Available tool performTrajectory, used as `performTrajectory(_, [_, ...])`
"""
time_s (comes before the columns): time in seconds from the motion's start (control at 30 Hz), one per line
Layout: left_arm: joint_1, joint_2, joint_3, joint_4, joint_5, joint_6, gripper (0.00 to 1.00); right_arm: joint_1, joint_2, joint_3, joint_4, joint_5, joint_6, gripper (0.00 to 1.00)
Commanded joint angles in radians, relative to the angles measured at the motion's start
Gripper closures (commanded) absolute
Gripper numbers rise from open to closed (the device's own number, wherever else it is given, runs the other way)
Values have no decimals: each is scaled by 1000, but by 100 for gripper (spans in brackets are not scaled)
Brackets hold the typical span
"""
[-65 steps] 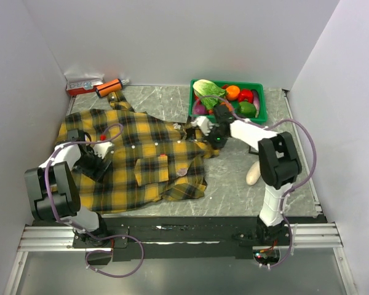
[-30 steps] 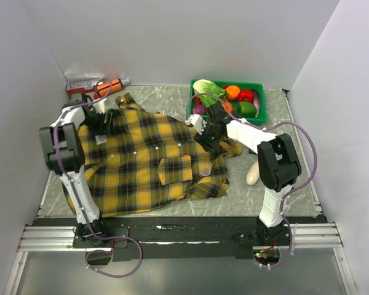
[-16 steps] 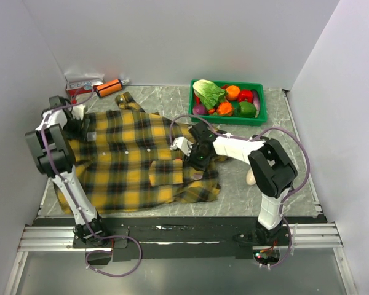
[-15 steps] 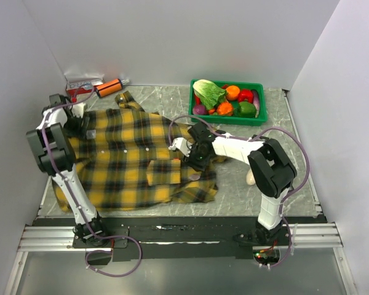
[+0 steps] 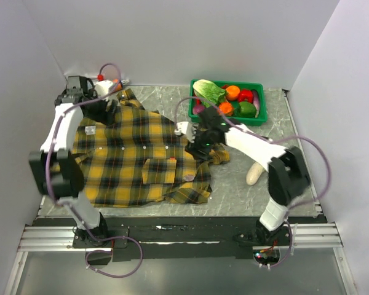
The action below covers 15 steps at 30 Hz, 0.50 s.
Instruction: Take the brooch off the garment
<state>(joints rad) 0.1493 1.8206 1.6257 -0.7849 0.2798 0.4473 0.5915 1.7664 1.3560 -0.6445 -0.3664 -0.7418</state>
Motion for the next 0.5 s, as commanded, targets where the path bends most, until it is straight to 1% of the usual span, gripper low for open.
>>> performTrajectory(0.0, [-53,-167,-124,31,286,-139,21,-18,-180,-95,37,-176,-90,33])
performTrajectory(0.07, [-63,-188,-200,74,335,-260,21,-18,-180,-101,16,-242,-100,32])
performTrajectory(0.1, [-63,-187,-225,94,385,-312,21,-18,-179,-119,13,-261,-106,32])
performTrajectory(0.13, [-59,-181,-248,134,418,-420,22,-16,-182,-133,17,-272,-119,31])
performTrajectory(0.17, [-59,-178,-306,160,450,-491,22,-6,-186,-150,37,-275,-123,25])
performTrajectory(0.2, [-59,-175,-343,191,514,-545,22,2,-196,-184,54,-276,-126,24])
performTrajectory(0.23, [-62,-181,-386,284,538,-640,22,11,-197,-199,71,-275,-131,24])
performTrajectory(0.27, [-68,-191,-462,318,548,-665,22,17,-200,-213,87,-279,-140,24])
performTrajectory(0.3, [-76,-211,-487,335,514,-670,21,30,-194,-234,92,-279,-148,24])
performTrajectory(0.37, [-86,-218,-515,311,486,-636,21,42,-180,-247,92,-278,-186,24])
performTrajectory(0.47, [-86,-231,-533,293,467,-611,21,60,-165,-287,138,-264,-215,25])
